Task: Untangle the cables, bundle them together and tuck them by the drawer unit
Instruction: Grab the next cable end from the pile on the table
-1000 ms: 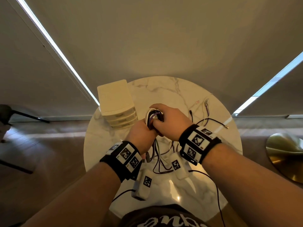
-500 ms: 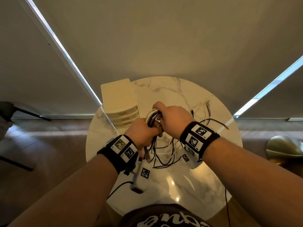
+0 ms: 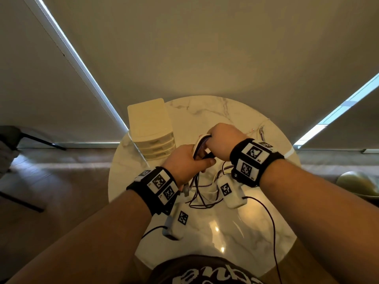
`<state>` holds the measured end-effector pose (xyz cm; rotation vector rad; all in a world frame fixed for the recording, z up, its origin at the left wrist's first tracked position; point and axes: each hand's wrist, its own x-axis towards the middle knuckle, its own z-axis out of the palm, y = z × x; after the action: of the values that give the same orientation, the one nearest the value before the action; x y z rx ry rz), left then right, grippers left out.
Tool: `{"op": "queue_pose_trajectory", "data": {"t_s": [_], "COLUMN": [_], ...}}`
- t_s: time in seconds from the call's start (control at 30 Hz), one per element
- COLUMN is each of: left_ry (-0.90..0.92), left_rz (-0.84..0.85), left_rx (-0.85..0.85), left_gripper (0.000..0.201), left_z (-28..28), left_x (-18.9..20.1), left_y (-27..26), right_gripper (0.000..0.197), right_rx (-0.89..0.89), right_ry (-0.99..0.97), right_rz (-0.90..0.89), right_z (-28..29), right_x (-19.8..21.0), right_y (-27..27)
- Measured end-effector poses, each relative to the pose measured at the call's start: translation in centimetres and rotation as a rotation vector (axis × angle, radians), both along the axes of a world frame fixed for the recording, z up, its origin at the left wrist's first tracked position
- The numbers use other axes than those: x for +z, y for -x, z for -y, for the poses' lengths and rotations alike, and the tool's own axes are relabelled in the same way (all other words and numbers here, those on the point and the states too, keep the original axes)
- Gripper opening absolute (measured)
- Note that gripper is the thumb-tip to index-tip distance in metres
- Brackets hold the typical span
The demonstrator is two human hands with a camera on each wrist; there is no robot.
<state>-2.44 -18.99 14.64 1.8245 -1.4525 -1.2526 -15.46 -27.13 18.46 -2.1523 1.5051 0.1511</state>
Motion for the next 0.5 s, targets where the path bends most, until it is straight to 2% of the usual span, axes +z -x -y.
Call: {"op": "queue_pose_trajectory", "data": {"t_s": [0.07, 0.1, 0.17, 0.27, 0.33, 0.43, 0.5], "left_ry": [-0.058, -0.106, -0.179, -0.231, -0.236, -0.223, -0.215], "left_rz": [-0.076, -0.169, -0.373, -0.45, -0.448, -0.445, -0.444], "left_rx": [0.025, 0.047, 0.078, 0.069, 0.048, 0.037, 0.04], "left_gripper": [0.032, 0.035, 0.029, 0.025, 0.027, 0.027, 0.032], "left_z": [-0.2, -0.3, -0.5, -0.3, -0.5, -0.9, -1.1], "left_x": [-0.1, 0.0, 0.2, 0.4, 0.4, -0.2, -0.6], "left_y": [-0.1, -0.1, 0.1, 0.3, 0.2, 0.0, 0.2], "right_gripper": [0.023, 0.032, 0.054, 0.066, 0.058, 0.017, 0.032], "right_rx": [0.068, 0.13, 0.245, 0.229, 0.149, 0.089, 0.031], "right_ry": [0.057, 0.14, 0.302, 0.353, 0.275, 0.169, 0.008], "right_rz": [0.035, 0.019, -0.04, 0.018, 0.115, 0.101, 0.096], "right_z": [-0.3, -0.4, -0.7, -0.6, -0.7, -0.9, -0.7], "right_x": [0.0, 0.0, 0.1, 0.2, 0.2, 0.6, 0.8], "right_y": [-0.1, -0.1, -0.4, -0.6, -0.7, -0.5, -0.4]}}
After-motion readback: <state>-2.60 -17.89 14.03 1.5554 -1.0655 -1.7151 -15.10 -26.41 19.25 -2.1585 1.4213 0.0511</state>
